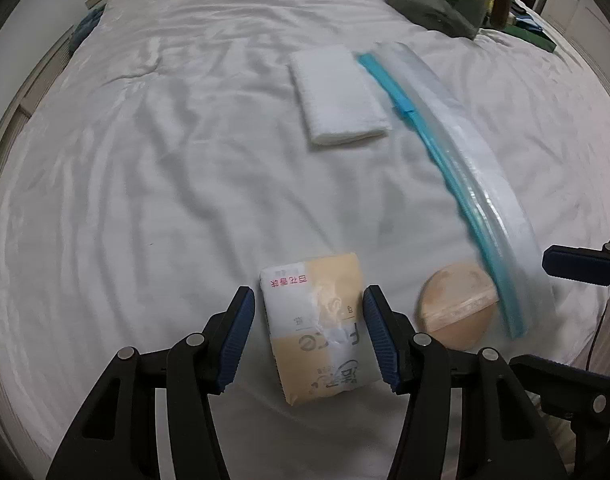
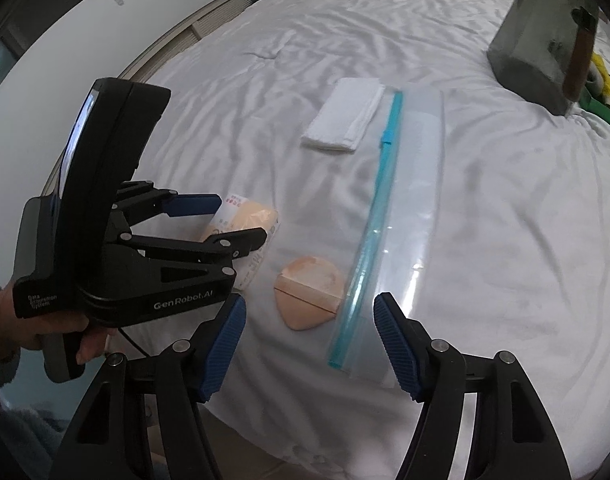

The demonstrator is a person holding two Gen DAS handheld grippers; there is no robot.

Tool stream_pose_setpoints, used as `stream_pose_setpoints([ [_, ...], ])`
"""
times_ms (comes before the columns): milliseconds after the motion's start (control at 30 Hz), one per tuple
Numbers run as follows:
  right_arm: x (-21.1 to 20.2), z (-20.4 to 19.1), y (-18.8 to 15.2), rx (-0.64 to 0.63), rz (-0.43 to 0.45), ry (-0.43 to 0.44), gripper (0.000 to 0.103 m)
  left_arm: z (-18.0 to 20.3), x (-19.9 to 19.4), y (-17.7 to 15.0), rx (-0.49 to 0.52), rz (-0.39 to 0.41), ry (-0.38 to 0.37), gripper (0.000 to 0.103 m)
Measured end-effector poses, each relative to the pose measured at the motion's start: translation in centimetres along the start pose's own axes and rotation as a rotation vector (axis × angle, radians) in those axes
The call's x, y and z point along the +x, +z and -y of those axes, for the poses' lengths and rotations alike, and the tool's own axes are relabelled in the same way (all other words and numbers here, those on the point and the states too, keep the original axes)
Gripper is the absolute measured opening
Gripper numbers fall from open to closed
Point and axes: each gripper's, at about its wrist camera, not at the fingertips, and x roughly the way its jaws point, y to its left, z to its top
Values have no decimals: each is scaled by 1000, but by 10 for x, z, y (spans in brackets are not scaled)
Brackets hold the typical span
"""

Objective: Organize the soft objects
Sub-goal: 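Move both tools over the tissue pack and beige sponge on the bed, then grasp the white 'Face' tissue pack with the left tool while the right tool grasps the beige sponge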

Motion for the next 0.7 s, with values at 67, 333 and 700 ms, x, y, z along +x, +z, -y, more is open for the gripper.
stream_pose_setpoints([
  [67, 4, -3, 1, -13, -1, 4, 68, -8, -2, -3, -9, -2, 7, 50],
  [333, 26, -8, 5, -14, -9, 23, 67, -26, -2, -8, -31, -13, 18, 51],
  [700, 56, -3, 6, 41, -30, 11, 59, -47, 2, -10, -33, -26, 4, 52],
])
